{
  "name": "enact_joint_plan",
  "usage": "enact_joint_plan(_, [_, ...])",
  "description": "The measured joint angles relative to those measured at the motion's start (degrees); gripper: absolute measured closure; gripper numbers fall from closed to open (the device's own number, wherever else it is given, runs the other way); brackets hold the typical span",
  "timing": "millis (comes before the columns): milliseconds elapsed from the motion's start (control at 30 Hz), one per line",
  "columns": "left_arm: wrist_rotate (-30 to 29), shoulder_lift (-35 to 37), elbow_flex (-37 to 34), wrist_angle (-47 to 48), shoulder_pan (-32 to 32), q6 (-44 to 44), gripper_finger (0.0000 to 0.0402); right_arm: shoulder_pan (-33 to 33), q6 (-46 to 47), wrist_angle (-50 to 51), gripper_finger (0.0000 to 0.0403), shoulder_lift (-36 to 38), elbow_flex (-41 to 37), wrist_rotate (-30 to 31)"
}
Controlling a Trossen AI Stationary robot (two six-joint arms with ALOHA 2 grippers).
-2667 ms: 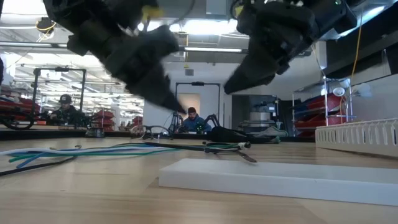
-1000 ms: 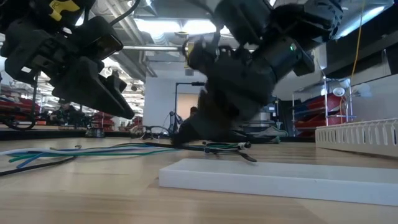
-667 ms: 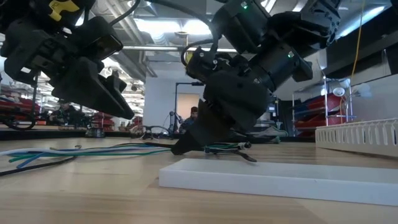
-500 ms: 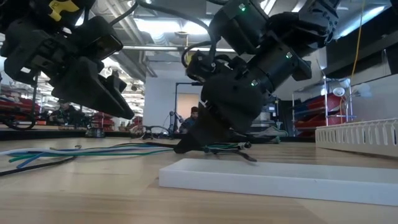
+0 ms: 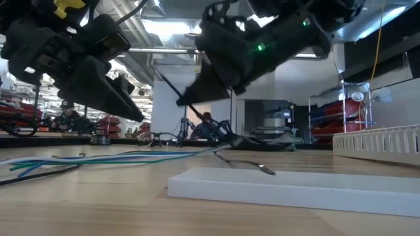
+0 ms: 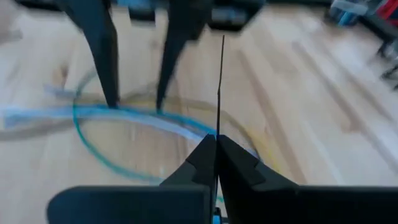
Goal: Ziptie cables
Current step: Wrap the cable wires with the black zip tie
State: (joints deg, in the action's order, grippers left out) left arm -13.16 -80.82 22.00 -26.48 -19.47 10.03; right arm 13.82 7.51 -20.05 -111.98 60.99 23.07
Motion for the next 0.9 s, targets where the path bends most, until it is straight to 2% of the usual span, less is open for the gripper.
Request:
enact_joint_plan(167, [-1.48, 0.64, 0.07, 0.06, 0.01, 0.32, 0.0271, 1.71, 3.03, -6.85, 0.0403, 0.2, -2.04, 4.9])
enact_joint_plan(400, [-3.0, 0.64, 0.07, -0.34, 0.13, 1.15, 0.0271, 3.83, 12.7, -25.3, 0.0403, 0.2, -13.13, 13.21])
enact_joint_plan(500, [-4.03, -0.06, 0.07, -3.52, 0.97, 1.32, 0.0271, 4.34, 16.56, -28.45, 0.0403, 0.2, -16.62, 14.66])
enact_joint_plan(633, [-4.08, -2.31, 0.27, -8.53, 3.4, 1.32, 0.0271, 5.6, 16.89, -32.49, 0.0403, 0.2, -19.65, 19.32])
enact_joint_plan(767, [-4.08, -5.75, 3.25, -8.33, 6.11, -0.84, 0.0271, 6.95, 16.87, -36.44, 0.0403, 0.2, -21.95, 22.67])
enact_joint_plan(900, [-3.99, -11.05, 9.31, -8.39, 8.21, -3.81, 0.0271, 8.08, 15.85, -38.94, 0.0403, 0.2, -23.0, 24.79])
